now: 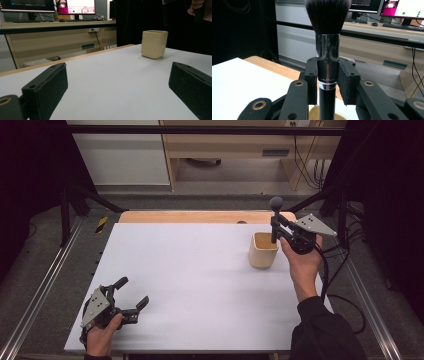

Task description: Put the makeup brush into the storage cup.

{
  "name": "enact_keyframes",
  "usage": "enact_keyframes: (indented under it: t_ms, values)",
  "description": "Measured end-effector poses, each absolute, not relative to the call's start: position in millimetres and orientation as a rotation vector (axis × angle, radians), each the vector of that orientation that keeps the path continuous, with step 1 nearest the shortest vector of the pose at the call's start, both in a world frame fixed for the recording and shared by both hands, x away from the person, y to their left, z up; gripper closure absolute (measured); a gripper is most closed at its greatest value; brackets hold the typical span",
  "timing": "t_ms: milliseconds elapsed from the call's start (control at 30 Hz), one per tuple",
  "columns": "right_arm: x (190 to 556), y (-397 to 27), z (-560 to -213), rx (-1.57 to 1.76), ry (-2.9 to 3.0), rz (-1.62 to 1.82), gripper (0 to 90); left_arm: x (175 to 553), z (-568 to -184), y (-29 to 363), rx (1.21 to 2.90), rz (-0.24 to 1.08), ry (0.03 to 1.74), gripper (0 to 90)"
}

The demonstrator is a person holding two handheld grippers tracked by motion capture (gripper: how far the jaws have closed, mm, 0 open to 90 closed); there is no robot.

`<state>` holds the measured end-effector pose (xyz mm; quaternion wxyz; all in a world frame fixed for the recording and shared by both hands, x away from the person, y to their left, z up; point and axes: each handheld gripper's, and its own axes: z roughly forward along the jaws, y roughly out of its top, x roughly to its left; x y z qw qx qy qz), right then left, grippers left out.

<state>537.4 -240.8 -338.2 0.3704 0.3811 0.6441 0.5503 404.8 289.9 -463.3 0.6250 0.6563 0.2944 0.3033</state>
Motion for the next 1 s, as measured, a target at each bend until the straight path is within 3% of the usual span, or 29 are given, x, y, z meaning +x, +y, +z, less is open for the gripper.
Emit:
enact_keyframes:
  t_ms: [1000]
  values:
    - [546.4, -236.7, -346.3, 1.007, 1.621, 1.411, 71.1, 404.4, -463.2, 290.0, 1.507, 0.697, 0.676, 2.0]
